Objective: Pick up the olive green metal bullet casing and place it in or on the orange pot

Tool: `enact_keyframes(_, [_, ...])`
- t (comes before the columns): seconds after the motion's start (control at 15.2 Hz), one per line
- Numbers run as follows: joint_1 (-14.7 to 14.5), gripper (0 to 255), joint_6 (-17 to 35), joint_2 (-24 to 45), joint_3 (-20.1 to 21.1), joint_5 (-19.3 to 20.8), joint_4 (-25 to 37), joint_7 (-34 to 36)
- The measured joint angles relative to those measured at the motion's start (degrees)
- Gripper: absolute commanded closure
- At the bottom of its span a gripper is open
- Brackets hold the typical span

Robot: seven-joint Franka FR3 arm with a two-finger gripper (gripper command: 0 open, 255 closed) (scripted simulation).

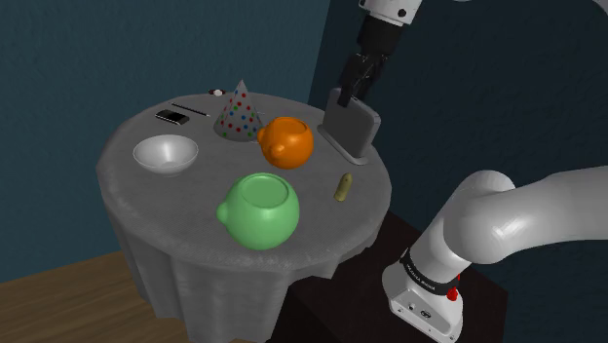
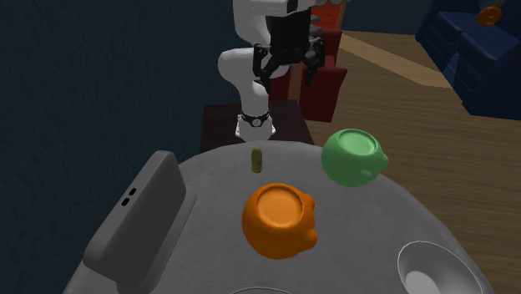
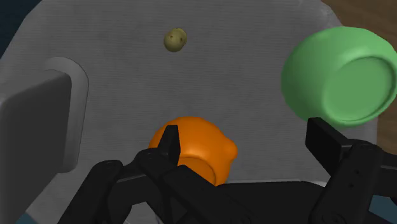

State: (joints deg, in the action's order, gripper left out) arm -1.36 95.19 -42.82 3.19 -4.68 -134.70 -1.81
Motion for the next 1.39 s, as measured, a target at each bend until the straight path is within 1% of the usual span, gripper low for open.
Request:
enact_keyframes(0.07, [0.0,0,0.0,0.0,0.0,0.0,0.0,0.0])
enact_keyframes(0.2, [1.1,0,2.0,-1.1,0.1,-0.2,-3.0,2.0])
enact_keyframes(0.59, [6.3,0,10.7,-3.7,0.4,-1.2,-14.3,11.5])
enact_keyframes(0.73, [8.0,0,15.0,-3.7,0.9,-1.9,-18.7,15.0])
enact_keyframes(0.92, [10.7,0,19.2,-5.4,1.2,-2.7,-24.5,19.8])
enact_keyframes(1.19, [14.0,0,26.7,-5.8,2.2,-4.4,-32.4,26.3])
enact_keyframes(1.39, [14.5,0,29.7,-5.1,2.8,-5.2,-34.5,28.2])
